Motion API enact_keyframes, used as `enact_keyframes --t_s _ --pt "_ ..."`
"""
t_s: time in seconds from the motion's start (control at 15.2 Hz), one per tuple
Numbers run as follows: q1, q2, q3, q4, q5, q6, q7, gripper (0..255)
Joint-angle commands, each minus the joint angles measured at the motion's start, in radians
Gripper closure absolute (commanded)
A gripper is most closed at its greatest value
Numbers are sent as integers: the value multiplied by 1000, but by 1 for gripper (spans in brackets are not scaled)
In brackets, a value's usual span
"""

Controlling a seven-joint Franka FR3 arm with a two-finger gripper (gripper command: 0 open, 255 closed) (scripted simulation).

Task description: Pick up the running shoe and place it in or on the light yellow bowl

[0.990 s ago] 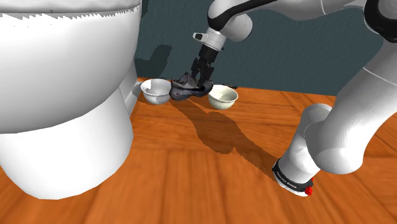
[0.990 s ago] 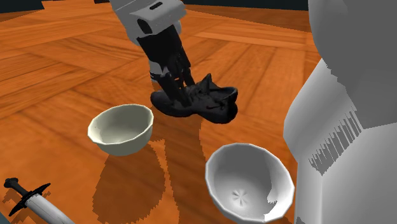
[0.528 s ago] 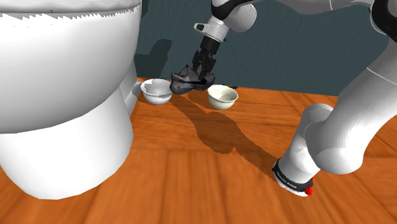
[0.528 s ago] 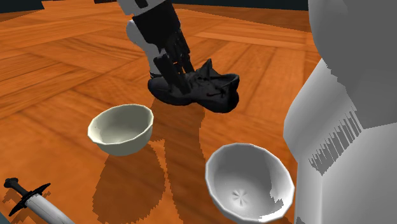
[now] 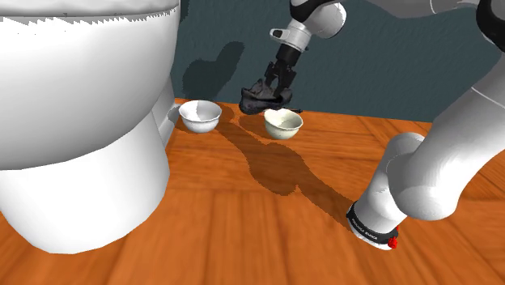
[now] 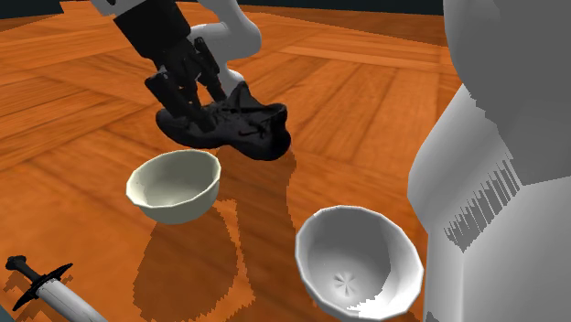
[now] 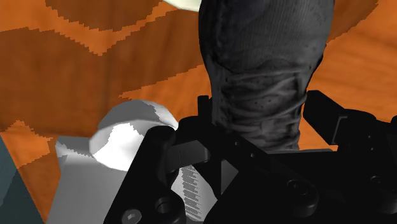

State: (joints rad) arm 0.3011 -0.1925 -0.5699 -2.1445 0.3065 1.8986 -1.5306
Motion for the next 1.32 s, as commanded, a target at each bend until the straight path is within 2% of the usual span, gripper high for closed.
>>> enact_keyframes --t_s 0.0,0.46,1.25 --pt "-23 5 -35 15 -11 -28 -49 255" --pt "-92 59 -149 92 -23 -119 -215 255" --pt "-91 124 -163 -13 30 17 -296 255"
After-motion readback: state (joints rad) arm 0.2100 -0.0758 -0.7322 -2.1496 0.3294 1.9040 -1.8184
